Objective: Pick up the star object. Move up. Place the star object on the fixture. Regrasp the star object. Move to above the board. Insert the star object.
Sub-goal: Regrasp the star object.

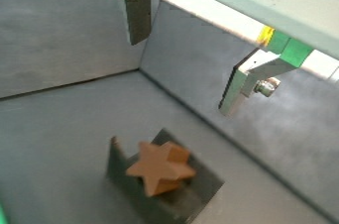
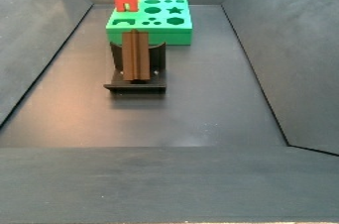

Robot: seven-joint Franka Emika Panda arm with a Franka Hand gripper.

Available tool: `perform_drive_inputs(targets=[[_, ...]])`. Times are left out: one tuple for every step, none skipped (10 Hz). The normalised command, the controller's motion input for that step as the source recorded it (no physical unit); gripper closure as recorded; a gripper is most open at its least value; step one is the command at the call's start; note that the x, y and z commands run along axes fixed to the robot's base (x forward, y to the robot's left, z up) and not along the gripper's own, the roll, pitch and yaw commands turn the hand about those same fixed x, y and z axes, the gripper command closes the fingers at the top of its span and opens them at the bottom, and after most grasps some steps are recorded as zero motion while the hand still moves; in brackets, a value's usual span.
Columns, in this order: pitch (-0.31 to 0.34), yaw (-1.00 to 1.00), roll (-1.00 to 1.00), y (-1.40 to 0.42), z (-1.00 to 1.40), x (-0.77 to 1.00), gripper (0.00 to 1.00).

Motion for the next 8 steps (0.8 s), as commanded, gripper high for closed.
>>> perform_drive_inputs(targets=[[0.095, 0.05, 1.00, -0.03, -0.01, 0.08, 0.00], [0.118, 0.07, 1.00, -0.03, -0.02, 0.09, 0.00], [0.142, 0.08, 1.00, -0.04, -0.02, 0.10, 0.00], [0.174, 0.11, 1.00, -0.04, -0.02, 0.11, 0.00], [0.194, 0.14, 1.00, -0.04, -0.02, 0.11, 0.00], [0.204, 0.18, 0.95, -0.04, -0.02, 0.11, 0.00], [0.179, 0.20, 0.76, -0.04, -0.02, 0.10, 0.00], [0.140, 0.22, 0.52, -0.05, -0.02, 0.11, 0.00]])
